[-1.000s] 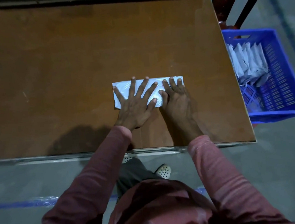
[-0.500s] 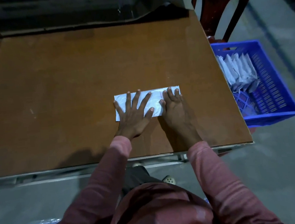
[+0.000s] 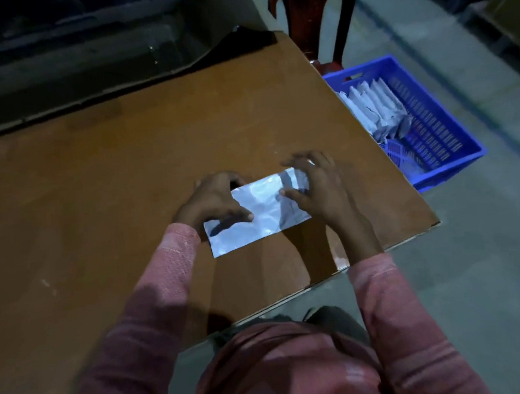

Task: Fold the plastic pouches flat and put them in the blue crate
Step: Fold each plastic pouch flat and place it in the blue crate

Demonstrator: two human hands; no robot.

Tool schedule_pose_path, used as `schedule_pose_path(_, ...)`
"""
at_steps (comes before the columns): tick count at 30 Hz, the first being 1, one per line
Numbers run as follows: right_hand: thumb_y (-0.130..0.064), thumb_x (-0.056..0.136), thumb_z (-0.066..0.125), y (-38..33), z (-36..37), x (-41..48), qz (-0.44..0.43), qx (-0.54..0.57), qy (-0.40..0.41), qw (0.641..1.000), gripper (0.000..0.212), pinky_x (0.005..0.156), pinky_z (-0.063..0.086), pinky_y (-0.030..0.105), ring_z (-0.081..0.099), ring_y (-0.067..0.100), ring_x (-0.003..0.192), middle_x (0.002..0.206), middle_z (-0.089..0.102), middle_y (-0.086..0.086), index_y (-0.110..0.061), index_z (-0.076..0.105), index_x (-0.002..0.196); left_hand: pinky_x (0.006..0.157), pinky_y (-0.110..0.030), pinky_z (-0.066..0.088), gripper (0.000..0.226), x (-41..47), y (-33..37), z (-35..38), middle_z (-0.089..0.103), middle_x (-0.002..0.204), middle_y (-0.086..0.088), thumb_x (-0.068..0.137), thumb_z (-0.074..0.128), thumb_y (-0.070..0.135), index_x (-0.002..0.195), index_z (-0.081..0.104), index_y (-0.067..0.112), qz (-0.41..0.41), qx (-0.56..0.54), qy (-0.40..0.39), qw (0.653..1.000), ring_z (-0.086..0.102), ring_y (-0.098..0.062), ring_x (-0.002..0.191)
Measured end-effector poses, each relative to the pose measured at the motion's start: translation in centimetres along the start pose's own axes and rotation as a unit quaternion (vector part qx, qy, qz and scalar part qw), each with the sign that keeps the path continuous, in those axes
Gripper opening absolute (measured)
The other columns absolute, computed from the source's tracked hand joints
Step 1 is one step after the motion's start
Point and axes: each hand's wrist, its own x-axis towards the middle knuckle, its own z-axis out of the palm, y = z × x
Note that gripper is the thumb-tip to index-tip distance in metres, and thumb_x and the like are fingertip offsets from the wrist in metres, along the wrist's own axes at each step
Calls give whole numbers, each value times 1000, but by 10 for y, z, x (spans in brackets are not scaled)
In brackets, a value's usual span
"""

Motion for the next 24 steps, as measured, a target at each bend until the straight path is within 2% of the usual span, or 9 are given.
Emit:
schedule_pose_path(2,-49,69,83,-7,-23,-5,7,-53,-21,998,66,102,35,44,48,23,129,138,56,-1,-33,64,130,90,-40,48,47,8,25,-7,72,85,12,49,97,40,85,70,27,35,17,-20,999,67,-13,87)
schedule_pose_path(4,-54,66,84,-12,-49,-7,33,-117,-53,991,71,109,28,49,48,20,130,135,58,-4,-37,62,131,83,-35,45,36,18,58,-13,72,82,11,58,97,31,81,71,27,80,48,-29,995,68,-13,85)
schedule_pose_path(6,-53,69,83,-12,-74,-8,66,-160,-89,981,61,109,29,49,56,20,121,122,65,-4,-35,66,125,88,-40,45,29,25,93,-13,72,81,11,62,94,30,74,68,32,131,74,-24,988,67,-13,85)
schedule_pose_path(9,-44,76,76,1,-99,-16,101,-183,-82,974,30,87,42,40,64,25,100,98,70,-1,-26,70,99,97,-47,45,25,36,130,-2,73,82,8,66,91,28,74,67,30,182,96,12,979,67,-18,88)
schedule_pose_path(12,-40,81,70,37,-123,-33,125,-197,-29,972,18,81,43,41,62,29,96,91,68,2,-24,69,90,99,-39,32,20,54,167,33,73,90,8,69,82,30,85,70,31,232,132,93,959,65,-20,100)
schedule_pose_path(15,-36,80,67,89,-151,-51,146,-195,51,969,18,77,47,42,62,32,95,89,68,4,-22,73,91,95,-30,21,45,68,208,81,69,110,5,64,82,29,108,69,30,276,120,216,929,59,-24,114)
schedule_pose_path(18,-32,77,65,139,-179,-71,171,-173,142,960,17,66,50,40,61,33,87,82,65,6,-18,72,85,117,-31,18,72,74,251,129,44,153,-6,80,77,38,145,51,19,257,26,312,914,36,-28,143)
schedule_pose_path(20,-30,79,68,168,-194,-82,209,-178,174,946,15,62,49,40,59,34,85,81,63,7,-15,68,78,123,-35,18,73,78,273,158,34,161,-6,90,72,36,153,41,16,231,-23,328,916,27,-28,148)
schedule_pose_path(24,-28,84,69,210,-208,-88,265,-147,171,937,20,60,43,38,60,38,82,82,61,11,-10,64,77,120,-38,29,61,87,292,205,46,150,-5,93,71,30,147,47,16,224,-27,277,934,33,-25,141)
